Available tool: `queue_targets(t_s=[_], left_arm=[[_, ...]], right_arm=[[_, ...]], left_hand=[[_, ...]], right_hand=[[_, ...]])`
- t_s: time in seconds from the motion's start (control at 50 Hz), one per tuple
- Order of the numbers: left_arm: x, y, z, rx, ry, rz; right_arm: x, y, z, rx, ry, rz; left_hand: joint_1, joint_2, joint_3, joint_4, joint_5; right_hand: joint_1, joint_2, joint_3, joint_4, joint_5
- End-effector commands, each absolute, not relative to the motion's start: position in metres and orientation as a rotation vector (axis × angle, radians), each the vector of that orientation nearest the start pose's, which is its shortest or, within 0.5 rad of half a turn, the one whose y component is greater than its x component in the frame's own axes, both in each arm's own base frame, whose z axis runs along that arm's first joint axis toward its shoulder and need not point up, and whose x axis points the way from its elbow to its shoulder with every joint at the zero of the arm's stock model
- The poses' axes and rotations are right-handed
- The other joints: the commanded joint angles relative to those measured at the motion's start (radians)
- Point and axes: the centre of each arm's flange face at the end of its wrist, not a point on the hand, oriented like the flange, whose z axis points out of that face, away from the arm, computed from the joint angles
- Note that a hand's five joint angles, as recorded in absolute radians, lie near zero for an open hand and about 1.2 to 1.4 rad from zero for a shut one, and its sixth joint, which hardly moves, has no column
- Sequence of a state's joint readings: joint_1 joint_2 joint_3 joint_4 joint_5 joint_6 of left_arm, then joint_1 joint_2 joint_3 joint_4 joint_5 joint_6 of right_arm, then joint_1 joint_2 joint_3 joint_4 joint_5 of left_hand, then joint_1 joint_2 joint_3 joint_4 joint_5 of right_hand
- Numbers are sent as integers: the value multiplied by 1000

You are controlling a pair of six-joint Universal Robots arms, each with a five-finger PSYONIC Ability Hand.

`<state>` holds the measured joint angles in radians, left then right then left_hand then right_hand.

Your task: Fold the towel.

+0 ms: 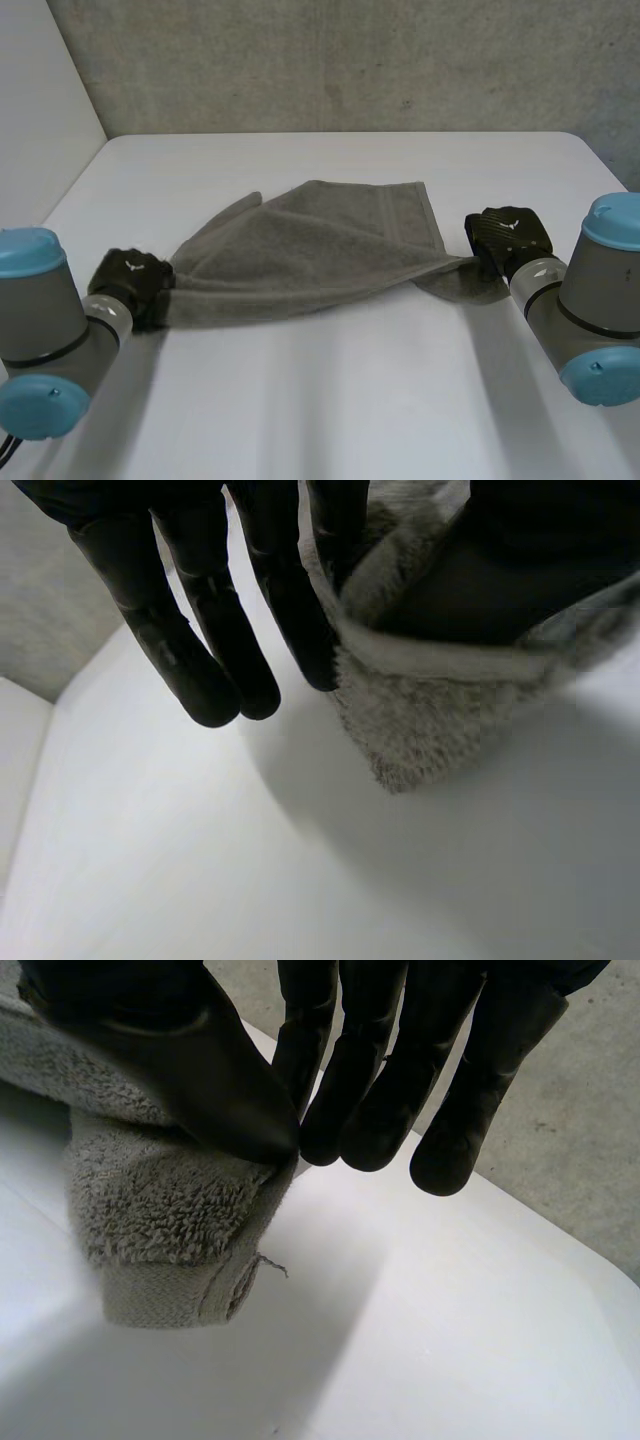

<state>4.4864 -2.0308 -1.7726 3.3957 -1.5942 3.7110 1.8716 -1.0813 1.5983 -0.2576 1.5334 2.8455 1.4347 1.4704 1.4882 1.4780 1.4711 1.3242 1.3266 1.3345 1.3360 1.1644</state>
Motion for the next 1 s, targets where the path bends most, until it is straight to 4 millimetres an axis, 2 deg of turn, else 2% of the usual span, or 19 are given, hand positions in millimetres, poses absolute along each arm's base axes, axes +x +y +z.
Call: queue_targets(t_s=[0.02,0.06,0.08,0.12,0.14,0.18,0.24,0.28,0.3,0.34,0.4,0.44,0.5,0.58,0.72,0.88,0.94,0.98,1.0], left_arm=[[-193,-303,156,846,2189,-1719],[-193,-305,183,808,2120,-1811],[-193,-305,183,808,2120,-1811],[-194,-303,212,755,2055,-1921],[-194,-303,213,754,2055,-1922],[-192,-300,249,667,1988,-2058],[-192,-297,268,624,1953,-2129],[-193,-293,303,576,1868,-2257],[-193,-292,303,576,1868,-2258],[-196,-286,326,598,1839,-2307],[-198,-285,337,615,1835,-2322],[-201,-282,353,658,1861,-2322],[-203,-285,360,685,1901,-2299],[-207,-305,342,715,1985,-2223],[-220,-352,287,784,2199,-2007],[-231,-399,246,804,2275,-1921],[-233,-408,248,791,2246,-1953],[-236,-424,264,749,2159,-2048],[-236,-424,264,749,2159,-2049]], right_arm=[[238,-311,162,-757,2329,-1914],[237,-312,171,-752,2316,-1930],[237,-312,171,-752,2316,-1930],[235,-309,198,-758,2273,-1994],[235,-309,198,-758,2272,-1994],[234,-303,236,-801,2212,-2064],[234,-299,253,-836,2190,-2083],[234,-291,285,-893,2153,-2097],[234,-291,285,-893,2153,-2097],[233,-283,321,-915,2089,-2136],[233,-278,340,-919,2046,-2166],[231,-271,370,-925,1995,-2219],[231,-270,383,-965,1994,-2233],[233,-277,376,-1039,2049,-2185],[250,-310,315,-1209,2202,-1980],[279,-347,269,-1260,2222,-1917],[286,-355,267,-1253,2206,-1958],[295,-378,277,-1187,2130,-2141],[295,-378,277,-1187,2129,-2143]], left_hand=[[-38,-74,-92,-82,-249],[-38,-74,-92,-82,-249],[-38,-74,-92,-82,-249],[-38,-74,-92,-82,-249],[-38,-74,-92,-82,-249],[-38,-74,-92,-82,-249],[-38,-74,-92,-82,-249],[-38,-74,-92,-82,-249],[-38,-74,-92,-82,-249],[-38,-74,-92,-82,-249],[-38,-74,-92,-82,-249],[-38,-74,-92,-82,-249],[-38,-74,-92,-82,-249],[-38,-74,-92,-82,-249],[-38,-74,-92,-82,-249],[-38,-74,-92,-82,-249],[-38,-74,-92,-82,-249],[-38,-74,-92,-82,-249],[-38,-74,-92,-82,-249]], right_hand=[[72,70,62,60,57],[72,70,62,60,57],[72,70,62,60,57],[72,70,62,60,57],[72,70,62,60,57],[72,70,62,60,57],[72,70,62,60,57],[72,70,62,60,57],[72,70,62,60,57],[72,70,62,60,57],[72,70,62,60,57],[72,70,62,60,57],[72,70,62,60,57],[72,70,62,60,57],[72,70,62,60,57],[72,70,62,60,57],[72,70,62,60,57],[72,70,62,60,57],[72,70,62,60,57]])
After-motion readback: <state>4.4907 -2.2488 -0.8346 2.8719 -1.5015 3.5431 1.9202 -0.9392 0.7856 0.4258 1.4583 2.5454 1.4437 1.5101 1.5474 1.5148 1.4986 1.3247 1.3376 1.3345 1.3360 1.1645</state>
